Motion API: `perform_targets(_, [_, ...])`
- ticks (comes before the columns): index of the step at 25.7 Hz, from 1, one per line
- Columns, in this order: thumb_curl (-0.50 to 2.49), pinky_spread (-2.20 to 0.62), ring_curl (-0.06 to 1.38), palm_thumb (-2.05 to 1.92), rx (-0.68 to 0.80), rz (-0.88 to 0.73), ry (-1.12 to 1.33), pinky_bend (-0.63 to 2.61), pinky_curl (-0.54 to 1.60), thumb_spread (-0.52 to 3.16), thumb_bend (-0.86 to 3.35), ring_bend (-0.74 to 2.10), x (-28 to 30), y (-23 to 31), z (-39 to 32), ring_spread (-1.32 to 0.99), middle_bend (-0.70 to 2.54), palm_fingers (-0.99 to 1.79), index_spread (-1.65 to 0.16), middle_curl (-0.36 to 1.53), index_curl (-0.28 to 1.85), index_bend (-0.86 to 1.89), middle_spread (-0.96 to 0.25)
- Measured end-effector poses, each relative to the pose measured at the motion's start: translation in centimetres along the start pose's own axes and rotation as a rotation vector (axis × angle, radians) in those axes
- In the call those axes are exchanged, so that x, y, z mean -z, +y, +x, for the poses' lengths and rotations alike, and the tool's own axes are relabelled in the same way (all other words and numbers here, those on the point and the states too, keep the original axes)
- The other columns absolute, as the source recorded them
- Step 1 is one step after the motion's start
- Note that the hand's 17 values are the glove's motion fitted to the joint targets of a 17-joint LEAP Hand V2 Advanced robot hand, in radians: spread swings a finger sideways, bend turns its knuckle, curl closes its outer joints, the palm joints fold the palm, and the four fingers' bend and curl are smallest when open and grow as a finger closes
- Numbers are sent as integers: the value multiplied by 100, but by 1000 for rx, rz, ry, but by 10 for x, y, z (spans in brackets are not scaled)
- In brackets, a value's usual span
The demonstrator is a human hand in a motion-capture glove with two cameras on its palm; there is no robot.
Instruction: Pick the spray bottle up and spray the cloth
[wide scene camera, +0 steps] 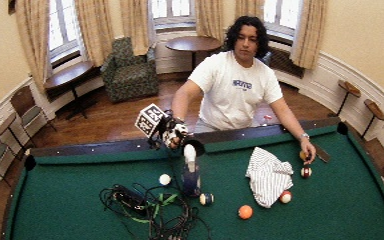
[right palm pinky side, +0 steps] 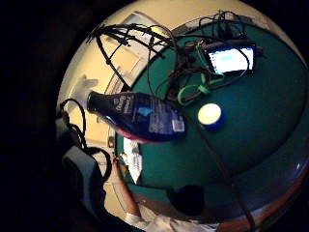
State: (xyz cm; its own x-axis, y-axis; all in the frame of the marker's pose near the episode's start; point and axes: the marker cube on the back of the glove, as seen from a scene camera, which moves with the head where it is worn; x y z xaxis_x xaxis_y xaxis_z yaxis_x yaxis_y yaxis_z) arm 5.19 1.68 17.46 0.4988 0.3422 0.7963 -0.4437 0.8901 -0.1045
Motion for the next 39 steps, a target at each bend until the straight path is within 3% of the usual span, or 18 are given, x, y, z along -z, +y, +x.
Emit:
perform_targets(6, [56, -18, 55, 97, -32, -32, -55, 92, 59, 80, 8, 91, -4, -2, -1, -21, 72, 136, -27, 63, 49, 66, -23])
perform_targets(20, [58, -24, 51, 88, -65, -104, -67, 73, 51, 97, -1, 80, -15, -11, 9, -16, 54, 102, -28, 58, 43, 19, -18])
perform_targets(24, [58, -15, 49, 90, -42, -141, -24, 58, 48, 99, -1, 70, -25, -14, 7, -16, 47, 78, -31, 55, 42, 17, -18])
perform_targets(39, [53, 5, 39, 87, -64, -159, -49, 31, 35, 102, -2, 54, -58, -31, 4, -15, 39, 77, -37, 47, 33, 11, -18])
